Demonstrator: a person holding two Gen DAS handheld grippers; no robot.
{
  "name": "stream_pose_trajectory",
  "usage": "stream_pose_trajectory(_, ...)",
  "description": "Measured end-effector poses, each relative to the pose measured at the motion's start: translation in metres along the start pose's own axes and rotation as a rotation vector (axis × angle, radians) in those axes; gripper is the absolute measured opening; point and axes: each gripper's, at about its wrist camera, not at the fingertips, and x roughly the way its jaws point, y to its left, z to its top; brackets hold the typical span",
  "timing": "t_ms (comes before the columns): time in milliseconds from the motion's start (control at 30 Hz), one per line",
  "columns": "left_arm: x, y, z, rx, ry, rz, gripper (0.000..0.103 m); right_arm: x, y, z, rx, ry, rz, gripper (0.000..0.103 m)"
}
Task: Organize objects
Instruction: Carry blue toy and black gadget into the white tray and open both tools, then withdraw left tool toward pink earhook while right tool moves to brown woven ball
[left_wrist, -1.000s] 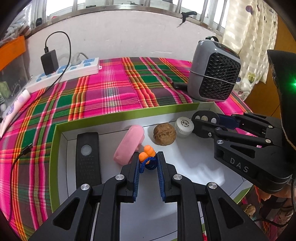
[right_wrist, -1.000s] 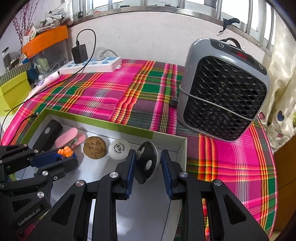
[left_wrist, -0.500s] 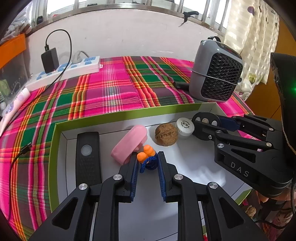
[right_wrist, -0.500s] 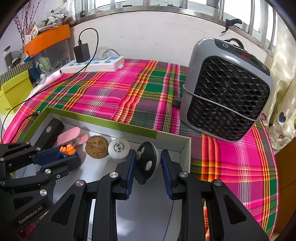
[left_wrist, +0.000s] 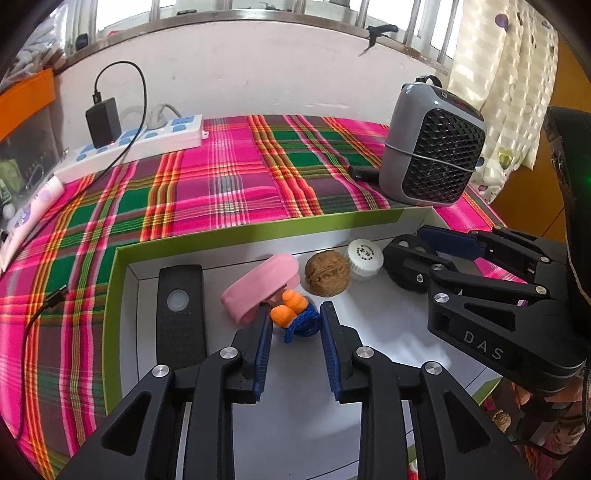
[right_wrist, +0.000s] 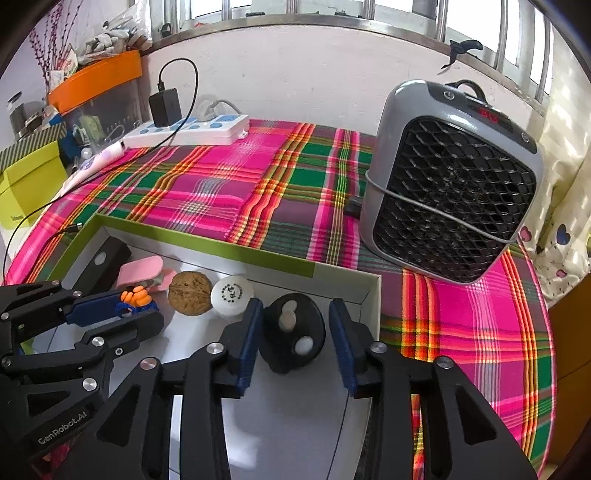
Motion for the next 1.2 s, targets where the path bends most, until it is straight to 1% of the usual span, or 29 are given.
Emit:
stream_pose_trajectory(200, -0.006, -0.002, 0.000, 0.003, -0.013, -0.001, 0.029, -0.005, 0.002, 0.000, -0.006, -0.010, -0.008, 0.040)
stream_pose_trajectory(300, -0.009, -0.004, -0.001, 0.005, -0.017, -0.004, 0.033, -0.008, 0.002, 0.000, -0.006, -0.016, -0.011, 0.040)
stream_pose_trajectory(367, -0.011, -0.004, -0.002, 0.005, -0.019, -0.003, 0.034, -0.009, 0.002, 0.000, -0.002, -0.020, -0.011, 0.043)
stream_pose_trajectory(433, -0.012, -0.004, -0.003, 0.002, -0.020, -0.006, 0.034, -0.012, 0.003, -0.001, 0.000, -0.026, -0.011, 0.044)
stream_pose_trajectory(833, -0.032, -0.006, -0.011, -0.008, -0.044, -0.013, 0.036, -0.032, 0.008, -0.008, 0.024, -0.053, -0.009, 0.044)
stream_pose_trajectory(1200, -0.059, -0.010, -0.025, 0.005, -0.085, 0.014, 0.037, -0.057, 0.012, -0.021, 0.055, -0.083, -0.006, 0.044)
